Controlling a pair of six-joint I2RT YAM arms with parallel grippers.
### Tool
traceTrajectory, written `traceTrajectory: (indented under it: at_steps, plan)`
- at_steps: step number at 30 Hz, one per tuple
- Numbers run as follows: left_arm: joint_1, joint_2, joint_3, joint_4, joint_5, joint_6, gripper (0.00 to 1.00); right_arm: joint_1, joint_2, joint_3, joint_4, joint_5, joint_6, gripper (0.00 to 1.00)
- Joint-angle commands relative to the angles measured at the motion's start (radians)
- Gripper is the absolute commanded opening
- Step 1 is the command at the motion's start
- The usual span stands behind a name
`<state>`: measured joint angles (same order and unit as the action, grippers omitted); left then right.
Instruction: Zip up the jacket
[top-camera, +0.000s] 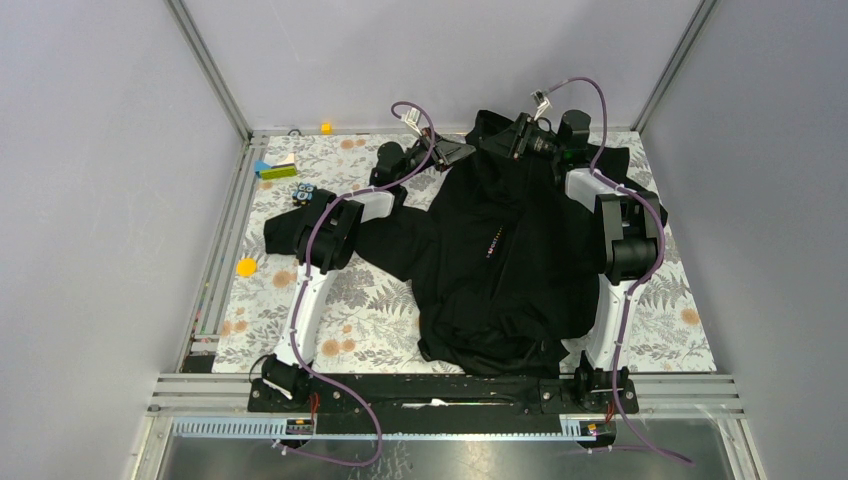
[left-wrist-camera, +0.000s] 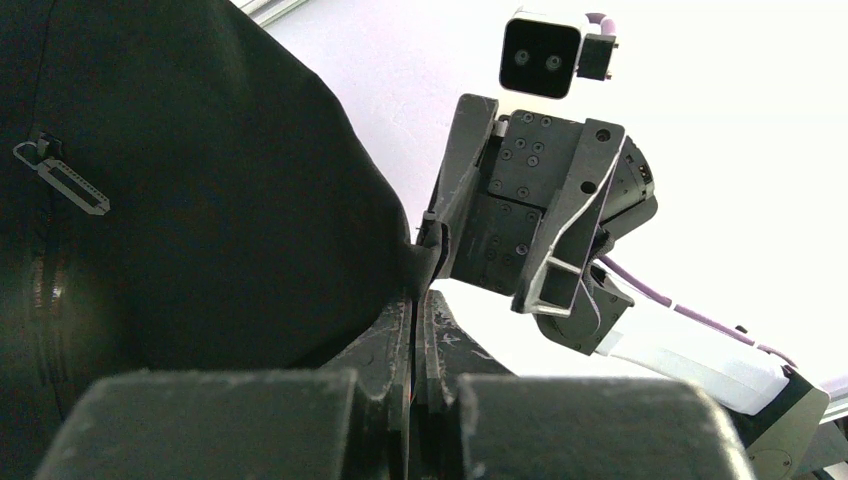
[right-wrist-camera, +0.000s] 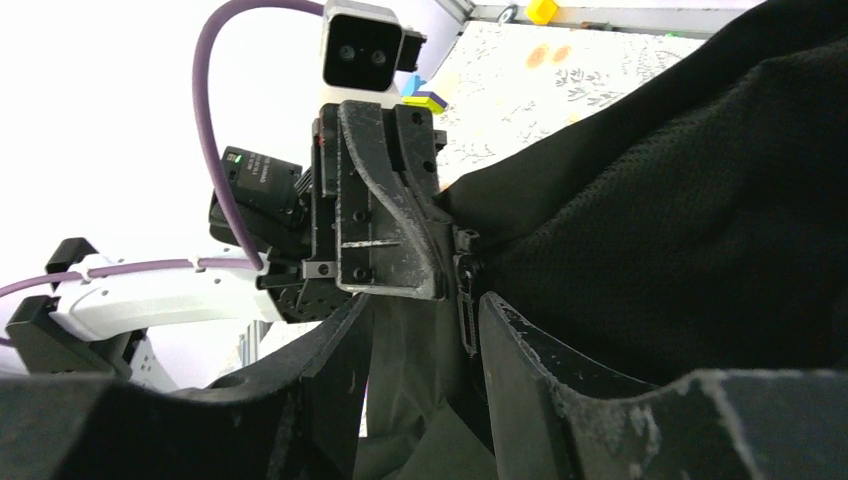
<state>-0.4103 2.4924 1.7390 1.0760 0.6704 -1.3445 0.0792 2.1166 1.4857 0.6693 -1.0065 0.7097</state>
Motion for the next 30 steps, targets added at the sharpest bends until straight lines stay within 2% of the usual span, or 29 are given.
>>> traceTrajectory:
  at_steps: [1,6,10,15,19,21,26,30]
  plan:
    - [0.004,0.011,0.044,0.082,0.020,-0.005,0.00,0.022,0.002,0.044,0.118,-0.065,0.063,0.49]
    - [0.004,0.013,0.045,0.077,0.020,-0.004,0.00,0.055,0.006,0.066,0.189,-0.104,0.124,0.48]
    - [0.004,0.015,0.050,0.077,0.022,-0.007,0.00,0.081,-0.006,0.077,0.228,-0.088,0.157,0.50]
    - [0.005,0.013,0.050,0.094,0.029,-0.021,0.00,0.063,-0.060,0.080,0.002,0.017,0.024,0.48]
    - [0.008,0.013,0.051,0.101,0.035,-0.025,0.00,0.027,-0.155,0.019,-0.109,0.125,-0.078,0.54]
    - [0.008,0.016,0.052,0.114,0.039,-0.032,0.00,0.001,-0.167,-0.007,-0.109,0.140,-0.085,0.57]
    - [0.008,0.031,0.071,0.153,0.052,-0.057,0.00,-0.033,-0.116,-0.009,-0.099,0.115,-0.086,0.56]
    - [0.006,0.043,0.086,0.162,0.063,-0.067,0.00,-0.033,-0.059,-0.017,0.060,0.085,0.038,0.54]
